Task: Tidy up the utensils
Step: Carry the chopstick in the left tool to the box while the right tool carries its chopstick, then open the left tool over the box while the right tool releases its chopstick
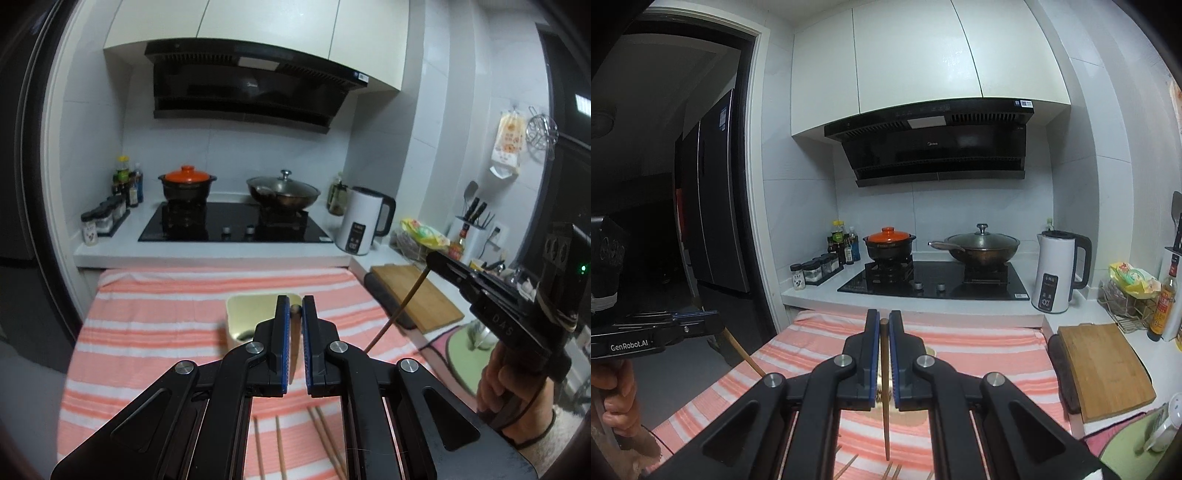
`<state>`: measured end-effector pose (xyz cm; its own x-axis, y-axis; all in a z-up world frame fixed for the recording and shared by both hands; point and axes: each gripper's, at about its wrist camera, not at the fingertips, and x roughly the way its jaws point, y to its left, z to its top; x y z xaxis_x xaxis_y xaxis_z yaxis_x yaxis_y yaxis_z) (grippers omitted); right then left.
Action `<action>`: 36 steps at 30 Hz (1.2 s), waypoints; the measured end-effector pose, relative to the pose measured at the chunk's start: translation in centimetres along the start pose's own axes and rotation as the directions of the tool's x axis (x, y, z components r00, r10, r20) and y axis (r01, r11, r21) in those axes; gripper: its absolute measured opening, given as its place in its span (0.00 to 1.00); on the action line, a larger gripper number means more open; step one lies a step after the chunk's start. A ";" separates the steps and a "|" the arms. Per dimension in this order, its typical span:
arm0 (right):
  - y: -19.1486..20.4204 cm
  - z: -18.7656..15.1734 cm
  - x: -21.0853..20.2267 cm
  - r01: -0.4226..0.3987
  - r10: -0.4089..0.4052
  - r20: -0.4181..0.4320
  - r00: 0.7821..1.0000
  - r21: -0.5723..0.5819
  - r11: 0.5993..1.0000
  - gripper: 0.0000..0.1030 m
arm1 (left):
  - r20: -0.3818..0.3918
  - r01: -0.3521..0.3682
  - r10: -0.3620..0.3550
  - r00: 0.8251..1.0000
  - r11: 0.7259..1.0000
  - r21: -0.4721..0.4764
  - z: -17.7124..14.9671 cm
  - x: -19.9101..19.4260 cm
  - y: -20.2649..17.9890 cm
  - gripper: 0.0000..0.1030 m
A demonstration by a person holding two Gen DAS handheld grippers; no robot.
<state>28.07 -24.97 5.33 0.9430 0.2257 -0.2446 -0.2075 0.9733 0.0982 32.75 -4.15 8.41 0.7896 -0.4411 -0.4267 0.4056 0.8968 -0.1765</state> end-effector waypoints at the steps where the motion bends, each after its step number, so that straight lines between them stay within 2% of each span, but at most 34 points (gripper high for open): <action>1: -0.1 0.6 0.9 -0.006 0.006 0.013 1.000 0.007 1.000 0.05 | 0.010 -0.003 0.003 1.000 1.000 -0.001 0.7 0.6 0.1 0.04; 6: 0.0 2.2 5.1 -0.003 0.003 0.065 0.998 0.002 1.000 0.05 | 0.034 -0.031 0.031 0.999 1.000 -0.006 2.9 4.3 0.9 0.04; 11: 0.0 1.5 9.5 -0.004 0.005 0.091 0.996 -0.007 1.000 0.05 | 0.010 -0.046 0.046 0.999 0.998 -0.043 2.8 8.6 2.4 0.04; 17: -0.7 -1.3 14.8 -0.022 0.023 -0.041 0.999 0.015 1.000 0.05 | -0.090 -0.046 0.040 0.995 0.997 -0.066 0.2 13.6 3.7 0.04; 22: -1.7 -4.0 17.4 -0.033 0.043 -0.184 0.982 0.059 0.998 0.05 | -0.166 -0.045 0.034 0.986 0.997 -0.065 -2.1 16.1 3.8 0.04; 26: -1.7 -5.7 18.4 -0.037 0.055 -0.242 0.969 0.078 0.996 0.05 | -0.211 -0.034 0.021 0.977 0.998 -0.057 -3.4 17.5 3.7 0.05; 28: -1.6 -5.8 18.5 -0.054 0.076 -0.263 0.962 0.091 0.994 0.09 | -0.231 -0.034 0.020 0.973 0.998 -0.055 -3.7 17.5 3.7 0.15; 29: -1.6 -5.7 18.4 -0.063 0.088 -0.267 0.960 0.099 0.993 0.11 | -0.234 -0.028 0.013 0.972 0.998 -0.060 -3.8 16.9 3.7 0.28; 30: -1.6 -5.4 18.0 -0.073 0.097 -0.262 0.960 0.100 0.992 0.28 | -0.226 -0.025 0.010 0.974 0.998 -0.065 -3.7 16.2 3.8 0.35; 32: -1.3 -4.6 16.2 -0.079 0.095 -0.221 0.971 0.084 0.993 0.51 | -0.207 -0.027 0.014 0.978 0.998 -0.062 -3.6 14.2 3.8 0.55; 36: -0.9 -3.0 11.9 -0.094 0.101 -0.176 0.979 0.050 0.994 0.53 | -0.191 -0.035 0.028 0.981 0.999 -0.030 -3.9 9.7 3.5 0.72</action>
<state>38.68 -23.03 -0.56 0.8567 0.3270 -0.3989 -0.2820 0.9445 0.1686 40.03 -5.15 0.24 0.6980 -0.4010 -0.5934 0.3638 0.9122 -0.1885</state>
